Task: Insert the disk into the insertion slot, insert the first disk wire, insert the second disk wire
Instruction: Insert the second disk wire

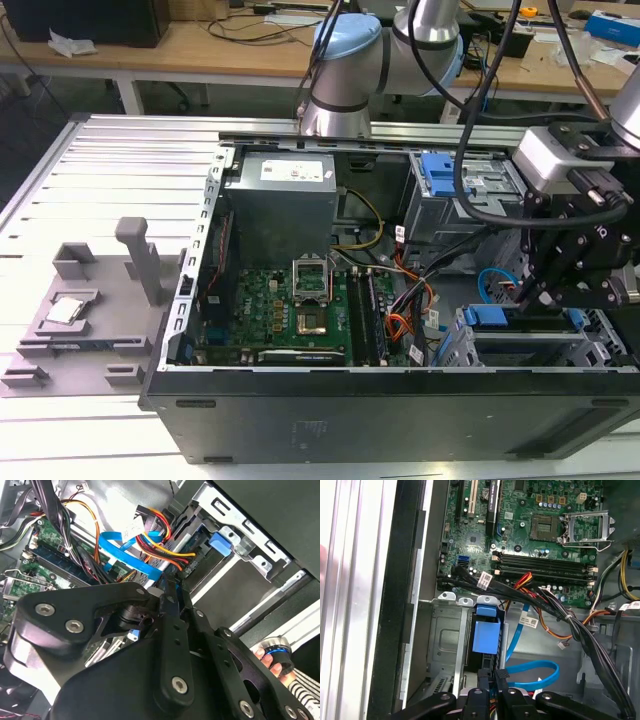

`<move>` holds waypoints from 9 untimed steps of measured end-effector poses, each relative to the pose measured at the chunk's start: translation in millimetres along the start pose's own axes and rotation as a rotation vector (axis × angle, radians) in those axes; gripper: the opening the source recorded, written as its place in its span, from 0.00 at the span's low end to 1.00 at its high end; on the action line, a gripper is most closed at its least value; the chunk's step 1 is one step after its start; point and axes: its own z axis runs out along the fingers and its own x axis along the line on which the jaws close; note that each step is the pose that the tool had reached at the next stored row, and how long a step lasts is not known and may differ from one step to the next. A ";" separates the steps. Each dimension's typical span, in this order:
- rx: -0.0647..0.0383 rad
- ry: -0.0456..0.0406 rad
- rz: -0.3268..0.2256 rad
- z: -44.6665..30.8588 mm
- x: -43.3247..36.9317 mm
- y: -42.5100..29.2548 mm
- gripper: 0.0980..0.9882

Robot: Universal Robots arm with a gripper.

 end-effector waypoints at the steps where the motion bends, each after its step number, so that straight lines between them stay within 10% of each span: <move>1: 0.000 -0.0001 0.000 0.8 0.0 0.0 0.07; 9: 0.000 0.0002 0.000 3.2 1.6 -0.4 0.07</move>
